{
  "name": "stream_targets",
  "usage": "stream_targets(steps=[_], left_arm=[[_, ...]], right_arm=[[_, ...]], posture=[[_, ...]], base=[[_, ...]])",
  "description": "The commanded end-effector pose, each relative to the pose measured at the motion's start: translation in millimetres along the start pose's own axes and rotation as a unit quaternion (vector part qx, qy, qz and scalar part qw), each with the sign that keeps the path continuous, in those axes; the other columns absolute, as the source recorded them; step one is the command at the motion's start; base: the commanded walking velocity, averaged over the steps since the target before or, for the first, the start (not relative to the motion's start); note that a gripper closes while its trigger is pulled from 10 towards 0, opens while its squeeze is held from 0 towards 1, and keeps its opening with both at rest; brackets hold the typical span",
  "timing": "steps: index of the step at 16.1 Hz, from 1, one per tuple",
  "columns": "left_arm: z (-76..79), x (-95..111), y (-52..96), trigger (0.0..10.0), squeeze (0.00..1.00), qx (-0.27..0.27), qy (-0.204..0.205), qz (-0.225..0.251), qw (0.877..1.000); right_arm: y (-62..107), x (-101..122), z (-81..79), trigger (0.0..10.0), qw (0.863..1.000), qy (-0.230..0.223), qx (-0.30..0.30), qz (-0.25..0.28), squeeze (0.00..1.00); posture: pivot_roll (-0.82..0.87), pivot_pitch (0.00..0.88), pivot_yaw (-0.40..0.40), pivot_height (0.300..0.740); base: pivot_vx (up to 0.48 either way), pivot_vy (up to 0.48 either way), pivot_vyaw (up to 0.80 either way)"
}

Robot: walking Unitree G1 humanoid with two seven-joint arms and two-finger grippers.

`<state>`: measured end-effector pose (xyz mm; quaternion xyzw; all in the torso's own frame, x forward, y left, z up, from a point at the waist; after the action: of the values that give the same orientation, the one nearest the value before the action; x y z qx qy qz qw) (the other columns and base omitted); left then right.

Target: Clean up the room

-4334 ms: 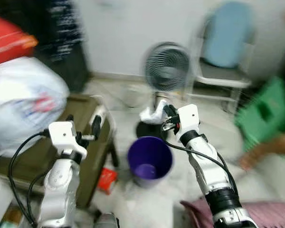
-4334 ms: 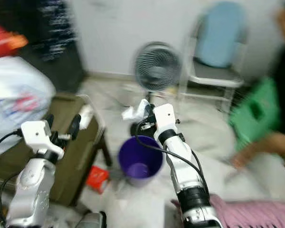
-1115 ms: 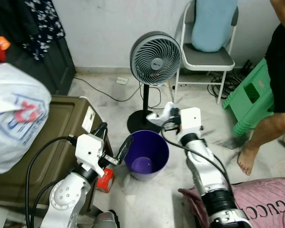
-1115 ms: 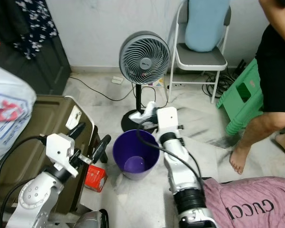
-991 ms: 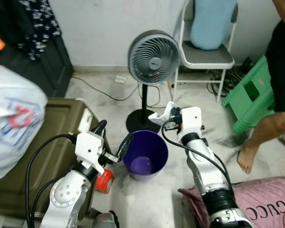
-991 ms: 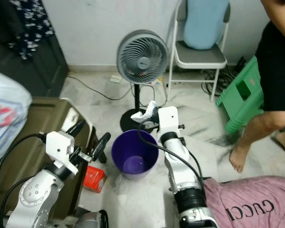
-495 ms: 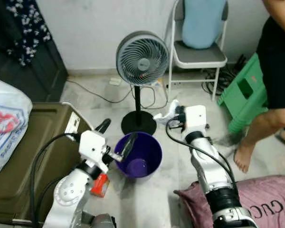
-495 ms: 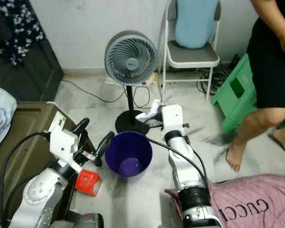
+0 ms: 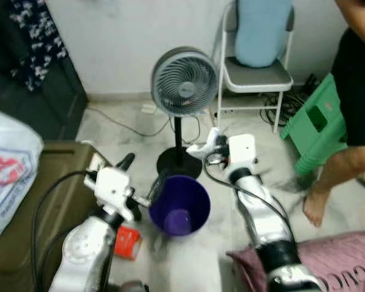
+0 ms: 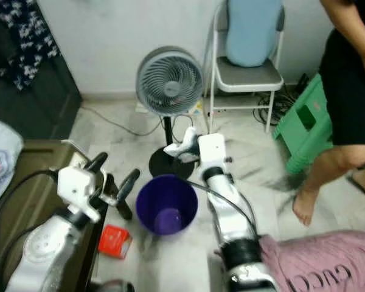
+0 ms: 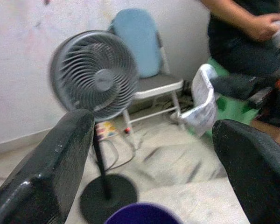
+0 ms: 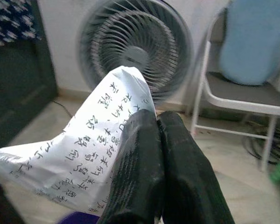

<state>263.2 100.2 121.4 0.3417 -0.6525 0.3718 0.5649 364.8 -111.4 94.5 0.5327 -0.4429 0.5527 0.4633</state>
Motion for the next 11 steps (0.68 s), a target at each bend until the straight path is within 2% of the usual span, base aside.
stream_targets(steps=[1, 10, 11], left_arm=[[-5.0, -3.7, 3.5, 10.0, 0.0, 0.007, -0.006, -0.011, 1.0], [-9.1, -6.0, 3.9, 10.0, 0.0, 0.024, -0.014, -0.016, 0.999], [-9.5, -6.0, 3.9, 10.0, 0.0, 0.025, -0.014, -0.015, 0.999]], right_arm=[[-3.4, 7.0, -4.2, 10.0, 1.0, -0.003, 0.002, 0.011, 0.0], [-2.8, 8.4, -4.3, 10.0, 1.0, 0.006, 0.005, 0.017, 0.0], [-2.8, 8.8, -5.1, 10.0, 1.0, 0.01, 0.006, 0.019, 0.0]], posture=[[0.02, 0.084, 0.014, 0.74], [0.02, 0.084, 0.014, 0.74], [0.02, 0.084, 0.014, 0.74]], base=[[0.341, 0.0, 0.0], [0.03, 0.0, 0.0], [0.0, 0.0, 0.8]])
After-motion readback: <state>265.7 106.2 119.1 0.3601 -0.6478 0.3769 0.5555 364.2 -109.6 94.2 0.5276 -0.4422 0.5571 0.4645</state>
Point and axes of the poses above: a point about 5 cm out from each wrist's last joint towards the gripper, its own y axis pointing back from the gripper into the wrist, its own x axis along the axis of the wrist's last joint, z = x × y, the point moved 5 cm from there along -y, pointing out of the wrist towards the gripper, and after that the axes turned 3 degrees about -y, right-handed, at the moved point
